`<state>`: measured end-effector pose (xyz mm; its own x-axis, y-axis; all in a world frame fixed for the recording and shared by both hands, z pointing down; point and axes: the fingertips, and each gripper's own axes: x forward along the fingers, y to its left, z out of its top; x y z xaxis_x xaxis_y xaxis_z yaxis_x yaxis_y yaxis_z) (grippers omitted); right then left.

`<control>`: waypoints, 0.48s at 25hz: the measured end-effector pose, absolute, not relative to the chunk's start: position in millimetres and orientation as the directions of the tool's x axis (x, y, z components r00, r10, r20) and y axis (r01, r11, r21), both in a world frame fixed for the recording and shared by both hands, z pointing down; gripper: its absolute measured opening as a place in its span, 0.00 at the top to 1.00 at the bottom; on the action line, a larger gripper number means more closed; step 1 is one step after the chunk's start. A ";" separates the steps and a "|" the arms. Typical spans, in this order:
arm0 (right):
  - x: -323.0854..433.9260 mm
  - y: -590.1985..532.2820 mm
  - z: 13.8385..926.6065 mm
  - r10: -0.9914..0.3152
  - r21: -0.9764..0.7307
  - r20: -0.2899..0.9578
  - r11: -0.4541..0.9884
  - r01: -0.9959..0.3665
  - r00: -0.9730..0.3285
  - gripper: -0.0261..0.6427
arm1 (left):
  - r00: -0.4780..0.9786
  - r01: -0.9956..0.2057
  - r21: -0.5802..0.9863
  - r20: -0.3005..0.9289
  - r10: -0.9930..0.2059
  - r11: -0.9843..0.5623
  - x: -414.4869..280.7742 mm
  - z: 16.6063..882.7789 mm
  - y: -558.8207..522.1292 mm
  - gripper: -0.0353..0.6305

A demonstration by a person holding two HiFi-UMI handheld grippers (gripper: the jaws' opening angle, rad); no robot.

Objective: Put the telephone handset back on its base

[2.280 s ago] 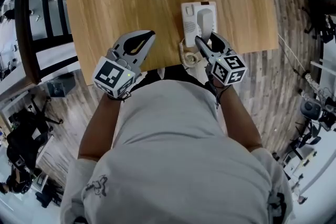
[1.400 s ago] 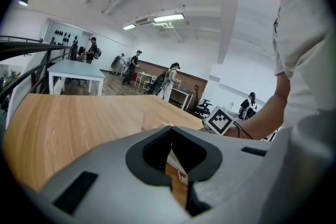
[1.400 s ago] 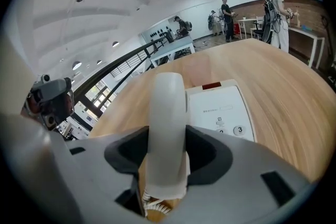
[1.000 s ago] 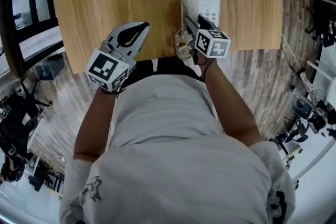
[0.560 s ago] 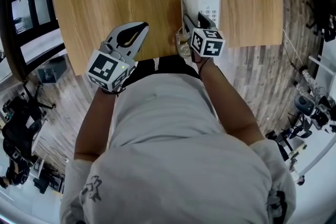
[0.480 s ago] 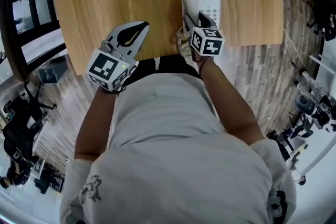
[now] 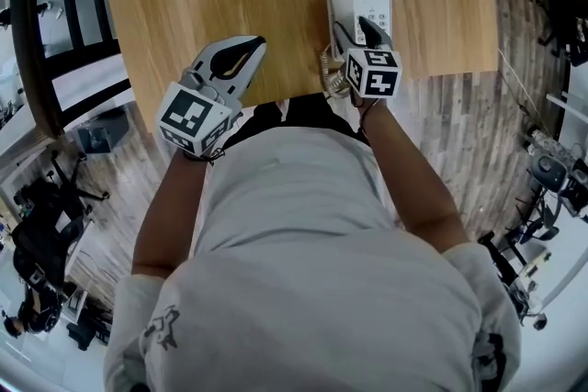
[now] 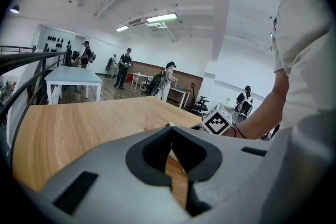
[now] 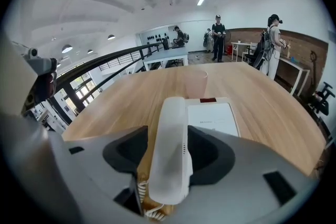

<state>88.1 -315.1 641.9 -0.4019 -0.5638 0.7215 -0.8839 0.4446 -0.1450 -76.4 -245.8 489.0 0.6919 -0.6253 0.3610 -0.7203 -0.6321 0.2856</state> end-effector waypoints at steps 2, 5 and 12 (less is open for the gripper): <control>86.4 -312.9 629.1 -0.585 -0.131 0.697 0.463 -0.877 -0.413 0.59 | 0.695 -0.717 0.273 0.351 -0.628 -0.641 -79.6 483.6 -244.4 0.94; 83.4 -307.6 608.8 -0.617 -0.112 0.663 0.480 -0.870 -0.425 0.60 | 0.703 -0.709 0.257 0.332 -0.629 -0.657 -83.2 474.6 -242.7 0.94; 65.0 -286.3 550.4 -0.625 -0.111 0.589 0.565 -0.817 -0.512 0.64 | 0.730 -0.681 0.227 0.292 -0.619 -0.696 -89.2 450.8 -234.3 0.94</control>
